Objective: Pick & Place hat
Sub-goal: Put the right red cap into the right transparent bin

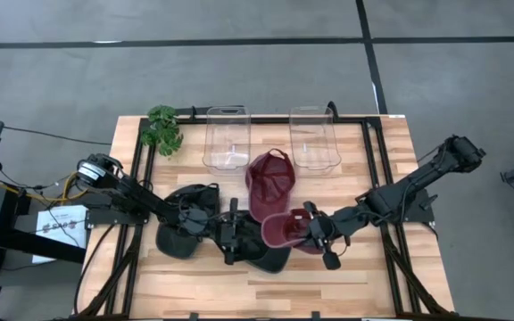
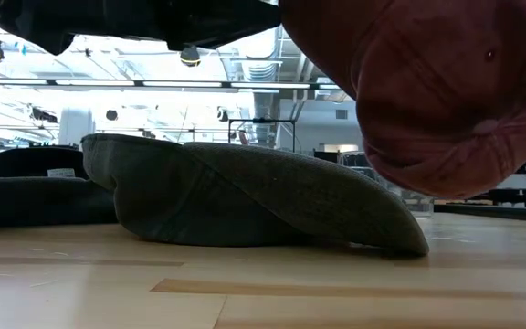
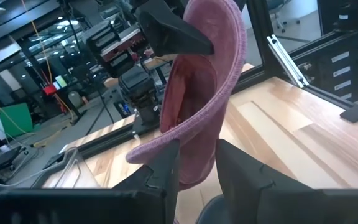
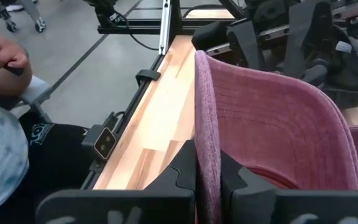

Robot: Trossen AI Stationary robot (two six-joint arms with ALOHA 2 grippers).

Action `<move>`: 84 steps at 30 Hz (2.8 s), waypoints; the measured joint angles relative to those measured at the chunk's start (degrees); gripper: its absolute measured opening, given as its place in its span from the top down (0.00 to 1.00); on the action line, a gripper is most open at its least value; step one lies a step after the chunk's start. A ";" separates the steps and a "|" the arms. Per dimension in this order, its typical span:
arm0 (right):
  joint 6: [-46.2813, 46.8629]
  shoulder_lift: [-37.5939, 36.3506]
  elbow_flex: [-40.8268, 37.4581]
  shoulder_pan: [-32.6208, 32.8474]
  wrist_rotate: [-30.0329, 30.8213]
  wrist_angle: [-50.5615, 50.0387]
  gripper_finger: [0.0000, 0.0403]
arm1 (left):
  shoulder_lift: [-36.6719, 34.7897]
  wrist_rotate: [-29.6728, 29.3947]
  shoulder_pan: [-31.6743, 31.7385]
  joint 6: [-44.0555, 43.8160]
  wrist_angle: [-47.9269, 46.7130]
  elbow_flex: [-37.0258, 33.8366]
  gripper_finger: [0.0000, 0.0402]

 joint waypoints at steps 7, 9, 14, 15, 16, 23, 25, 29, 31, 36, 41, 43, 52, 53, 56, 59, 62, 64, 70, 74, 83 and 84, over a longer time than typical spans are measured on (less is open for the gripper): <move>1.63 0.00 0.02 1.13 -0.01 -0.63 0.99 | -0.09 -0.02 -0.12 0.03 0.41 0.04 0.75; 2.18 0.13 -0.02 1.60 -0.38 -1.28 0.99 | -0.26 -0.23 -0.09 0.02 1.15 0.27 0.75; 2.43 0.13 -0.02 2.40 3.22 -2.35 0.99 | -0.28 -0.22 -0.11 0.02 0.80 0.31 0.75; 2.22 0.13 -0.02 2.30 3.96 -2.20 0.99 | -0.28 -0.20 -0.11 0.02 0.83 0.31 0.75; 2.09 0.13 -0.02 2.08 4.29 -1.99 0.99 | -0.28 -0.18 -0.11 0.02 0.79 0.30 0.75; 1.89 0.13 -0.02 -0.19 4.52 -2.74 0.99 | -0.28 0.65 -0.11 0.00 0.50 0.24 0.75; 1.89 0.13 -0.02 -0.63 4.55 -3.28 0.99 | -0.26 0.65 -0.11 0.00 -0.40 0.24 0.75; 1.89 0.11 -0.02 -0.68 4.66 -3.53 0.99 | -0.22 0.65 -0.11 -0.30 -2.05 0.17 0.75; 1.89 0.11 -0.02 -0.65 4.68 -3.45 0.99 | -0.22 0.65 -0.11 -0.44 -2.16 0.15 0.75; 1.42 0.11 -0.02 -1.62 4.85 -2.11 0.99 | -0.22 0.61 -0.11 -0.44 -2.01 0.15 0.75; 0.59 0.11 -0.09 -4.56 -0.44 -0.17 0.99 | -0.22 0.67 0.05 -0.91 -1.50 0.15 0.75; 0.54 0.11 -0.09 -5.92 -1.83 -0.03 0.99 | -0.22 0.59 0.11 -1.62 -1.44 0.15 0.75; 0.00 0.11 -0.11 -9.95 -7.63 2.75 0.99 | -0.22 -0.68 1.44 -3.95 0.42 0.15 0.75; -0.25 0.05 -0.11 -10.15 -7.53 2.76 0.98 | -0.22 -1.14 1.88 -5.48 0.96 0.05 0.76; -1.93 -0.10 -0.11 -10.51 -7.57 2.67 0.97 | -0.17 0.06 2.91 -9.18 1.69 -0.09 0.80; -3.04 -0.15 -0.09 -10.51 -7.52 3.35 0.94 | -0.11 2.41 3.28 -10.36 2.04 -0.11 0.92; -3.35 -0.15 0.10 -10.59 -7.36 4.75 0.89 | -0.10 2.97 3.25 -10.50 3.01 -0.09 0.96; -4.27 -0.12 0.11 -10.56 -7.36 4.85 0.86 | -0.11 4.33 3.21 -10.48 3.24 -0.09 0.96; -5.91 -0.70 0.18 -10.47 -7.37 4.21 0.74 | -0.11 6.84 3.23 -10.25 3.98 0.08 0.97; -5.85 -2.97 2.08 -10.06 -7.37 -1.11 0.67 | -0.17 6.66 3.32 -10.08 4.29 0.27 0.97; -1.59 -12.13 4.05 -7.06 -7.09 -9.86 0.59 | -0.28 6.56 3.36 -10.02 3.06 0.29 0.97; -1.33 -13.43 4.24 -6.66 -6.59 -10.45 0.59 | -0.31 5.96 3.34 -10.21 2.43 0.12 0.97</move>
